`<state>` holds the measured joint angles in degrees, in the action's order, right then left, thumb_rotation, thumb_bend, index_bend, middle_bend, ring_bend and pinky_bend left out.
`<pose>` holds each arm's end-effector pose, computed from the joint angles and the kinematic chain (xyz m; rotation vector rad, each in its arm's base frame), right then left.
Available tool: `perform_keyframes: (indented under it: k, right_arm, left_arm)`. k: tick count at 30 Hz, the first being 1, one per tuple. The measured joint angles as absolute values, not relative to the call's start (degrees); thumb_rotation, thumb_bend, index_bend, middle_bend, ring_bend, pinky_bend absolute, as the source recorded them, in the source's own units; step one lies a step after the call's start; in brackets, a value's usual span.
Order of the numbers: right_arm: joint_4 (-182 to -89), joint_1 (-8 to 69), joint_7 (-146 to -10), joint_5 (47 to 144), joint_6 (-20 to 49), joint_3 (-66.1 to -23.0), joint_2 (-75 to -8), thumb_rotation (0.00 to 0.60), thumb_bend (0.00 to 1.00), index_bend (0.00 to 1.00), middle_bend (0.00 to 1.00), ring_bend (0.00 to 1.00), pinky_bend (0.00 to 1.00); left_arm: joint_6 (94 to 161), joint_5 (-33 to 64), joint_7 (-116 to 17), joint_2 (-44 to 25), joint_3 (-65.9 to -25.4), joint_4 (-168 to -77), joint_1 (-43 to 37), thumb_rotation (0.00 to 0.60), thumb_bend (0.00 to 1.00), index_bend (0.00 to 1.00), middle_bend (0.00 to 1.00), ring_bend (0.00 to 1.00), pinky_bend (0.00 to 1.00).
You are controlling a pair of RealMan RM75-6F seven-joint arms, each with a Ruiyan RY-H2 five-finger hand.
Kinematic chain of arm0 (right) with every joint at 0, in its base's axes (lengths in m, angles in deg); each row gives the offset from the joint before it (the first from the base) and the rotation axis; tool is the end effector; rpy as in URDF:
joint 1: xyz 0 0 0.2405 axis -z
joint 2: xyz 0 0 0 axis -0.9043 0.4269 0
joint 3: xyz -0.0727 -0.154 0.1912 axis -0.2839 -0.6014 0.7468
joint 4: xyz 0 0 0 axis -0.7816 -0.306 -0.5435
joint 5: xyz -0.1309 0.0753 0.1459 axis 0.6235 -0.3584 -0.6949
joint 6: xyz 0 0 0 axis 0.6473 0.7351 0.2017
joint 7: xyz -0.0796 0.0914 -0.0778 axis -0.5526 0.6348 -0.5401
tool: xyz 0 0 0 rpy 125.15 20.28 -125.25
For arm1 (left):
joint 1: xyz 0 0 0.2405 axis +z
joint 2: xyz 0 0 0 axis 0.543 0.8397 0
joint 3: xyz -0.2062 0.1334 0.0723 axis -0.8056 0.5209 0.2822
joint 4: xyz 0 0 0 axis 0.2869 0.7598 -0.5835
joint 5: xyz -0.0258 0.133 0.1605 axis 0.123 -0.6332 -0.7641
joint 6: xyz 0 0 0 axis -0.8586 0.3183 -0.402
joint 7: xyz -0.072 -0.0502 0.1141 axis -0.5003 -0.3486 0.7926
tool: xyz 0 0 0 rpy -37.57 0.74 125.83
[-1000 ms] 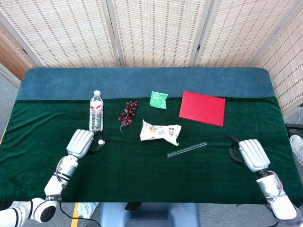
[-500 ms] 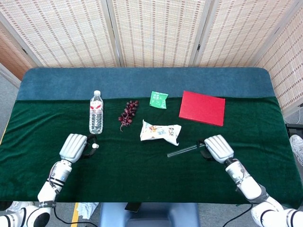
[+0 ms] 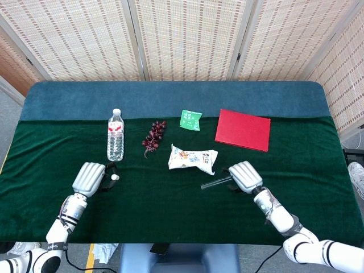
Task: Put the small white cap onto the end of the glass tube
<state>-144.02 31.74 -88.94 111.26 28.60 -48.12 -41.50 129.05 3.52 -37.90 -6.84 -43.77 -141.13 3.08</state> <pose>-0.2142 -0.3085 -0.0026 1.9683 -0.9840 0.8189 -0.2064 0.2962 0.0369 -1.7068 -0.9889 -0.9856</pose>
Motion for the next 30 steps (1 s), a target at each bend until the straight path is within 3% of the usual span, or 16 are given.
perform_keyframes:
  k: [11,30]
  right_arm:
    - [-141.9,28.7,-93.0,107.2,31.6,-48.1,-44.2,0.6,0.35,0.4,1.0,1.0,1.0]
    - [-138.2,26.8,-94.9,103.4,32.9,-49.0,-45.4,0.6,0.35,0.44,1.0,1.0,1.0]
  left_arm:
    - [128.7,3.7,-38.2,-7.2,-43.7,-140.6,3.3,0.6,0.44,0.65,1.0,0.87,0.86]
    - [128.2,3.7,-39.5,-7.9,-43.8,-139.3,3.7,0.6,0.44,0.65,1.0,0.87,0.86]
